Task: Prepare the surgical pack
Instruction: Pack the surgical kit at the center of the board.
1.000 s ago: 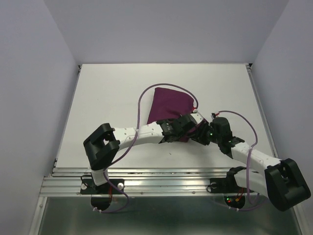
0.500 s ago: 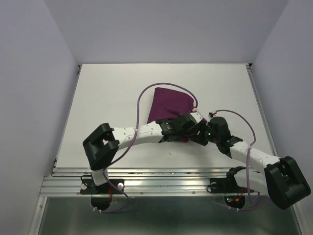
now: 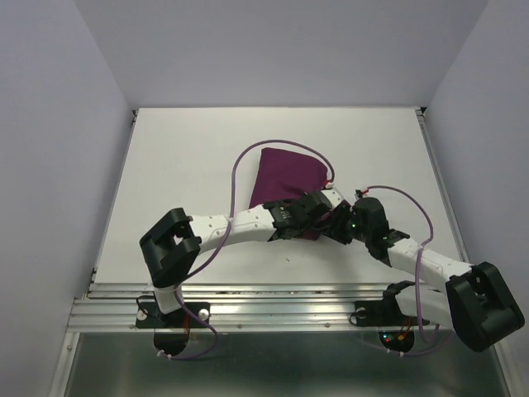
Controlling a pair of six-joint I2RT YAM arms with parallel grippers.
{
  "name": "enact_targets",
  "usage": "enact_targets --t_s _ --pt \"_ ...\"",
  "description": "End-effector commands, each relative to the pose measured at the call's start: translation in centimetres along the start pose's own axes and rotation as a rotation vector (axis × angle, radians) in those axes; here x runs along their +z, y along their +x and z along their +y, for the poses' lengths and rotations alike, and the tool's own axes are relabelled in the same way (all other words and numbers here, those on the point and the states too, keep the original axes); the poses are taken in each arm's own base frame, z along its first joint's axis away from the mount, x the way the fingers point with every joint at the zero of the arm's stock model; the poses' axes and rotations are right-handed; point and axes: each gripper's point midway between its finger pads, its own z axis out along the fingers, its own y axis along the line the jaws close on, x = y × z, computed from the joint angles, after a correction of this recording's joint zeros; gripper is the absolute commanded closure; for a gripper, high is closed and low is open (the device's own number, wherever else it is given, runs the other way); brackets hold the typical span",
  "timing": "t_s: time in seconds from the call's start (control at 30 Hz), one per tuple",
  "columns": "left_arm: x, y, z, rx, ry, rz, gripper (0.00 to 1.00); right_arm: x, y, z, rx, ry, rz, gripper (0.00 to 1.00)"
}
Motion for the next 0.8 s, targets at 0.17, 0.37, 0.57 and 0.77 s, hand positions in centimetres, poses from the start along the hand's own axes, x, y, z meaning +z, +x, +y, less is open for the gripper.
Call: enact_targets --t_s 0.17,0.37,0.57,0.77 --pt "-2.0 -2.5 1.1 -0.042 -0.004 -0.089 1.0 1.2 -1.0 -0.1 -0.01 0.027 -0.063 0.74" --pt "-2.0 -2.2 1.1 -0.046 -0.001 -0.086 1.0 1.8 -0.4 -1.3 0.002 0.07 -0.054 0.79" --pt "-2.3 -2.4 0.9 -0.049 0.017 -0.095 1.0 1.9 -0.5 -2.5 0.016 0.131 -0.061 0.59" --pt "-2.5 -2.4 0.3 -0.05 0.057 -0.098 1.0 -1.0 -3.8 -2.8 -0.055 0.204 -0.232 0.39"
